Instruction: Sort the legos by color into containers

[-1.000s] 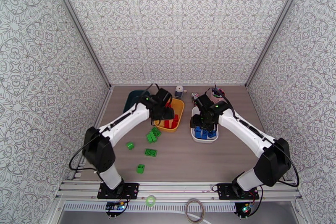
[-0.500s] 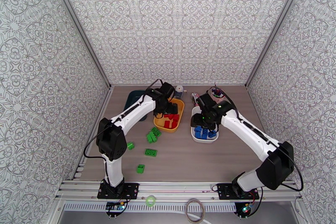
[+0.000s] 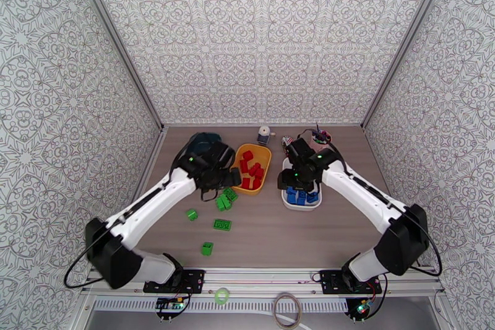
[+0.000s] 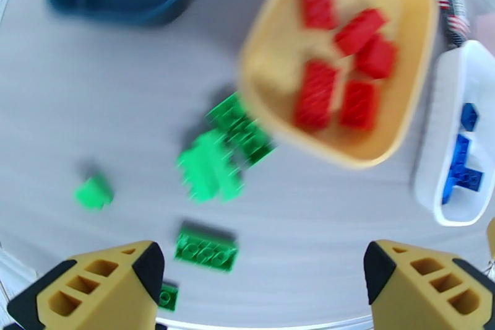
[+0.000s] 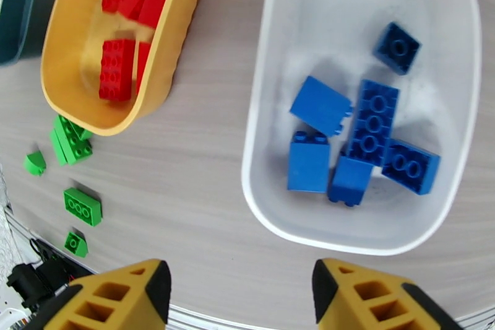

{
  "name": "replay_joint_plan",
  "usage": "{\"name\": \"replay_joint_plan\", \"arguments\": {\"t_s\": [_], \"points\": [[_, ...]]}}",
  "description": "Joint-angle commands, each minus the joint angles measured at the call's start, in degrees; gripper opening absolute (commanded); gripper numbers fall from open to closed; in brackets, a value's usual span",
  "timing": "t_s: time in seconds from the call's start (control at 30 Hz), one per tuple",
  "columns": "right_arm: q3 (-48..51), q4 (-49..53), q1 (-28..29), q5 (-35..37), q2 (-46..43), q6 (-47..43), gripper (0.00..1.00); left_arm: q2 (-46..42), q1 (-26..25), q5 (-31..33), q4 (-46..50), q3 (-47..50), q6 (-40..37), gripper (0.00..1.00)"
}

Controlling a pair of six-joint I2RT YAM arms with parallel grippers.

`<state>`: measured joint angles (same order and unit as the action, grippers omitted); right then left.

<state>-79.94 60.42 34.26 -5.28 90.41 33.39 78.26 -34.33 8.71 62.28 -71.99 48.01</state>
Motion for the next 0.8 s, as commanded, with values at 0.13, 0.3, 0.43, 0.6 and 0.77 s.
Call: {"name": "replay_joint_plan", "arguments": {"t_s": [0.13,0.3,0.43,0.6,0.77], "points": [[-8.1,-0.5,7.0,-0.9,5.9,-2.4,0.62,-8.5,5.3,0.3,5.4,11.9,10.3,0.91],[-15.8,2.0,13.8,-0.1,11.8,-4.6,0.62,-13.6,14.3,-3.4,4.2,18.9,11.2,0.89],[-21.0,3.7,17.4,0.2,15.6,-5.8,0.62,-15.6,21.4,-6.3,2.6,23.1,10.6,0.88],[-23.9,4.2,19.0,-0.6,18.0,-6.0,0.62,-13.8,27.4,-9.3,-1.6,25.8,8.0,0.84],[-24.7,4.8,18.9,-0.1,18.7,-6.4,0.62,-7.9,28.1,-9.9,-4.1,24.4,5.3,0.83]]}}
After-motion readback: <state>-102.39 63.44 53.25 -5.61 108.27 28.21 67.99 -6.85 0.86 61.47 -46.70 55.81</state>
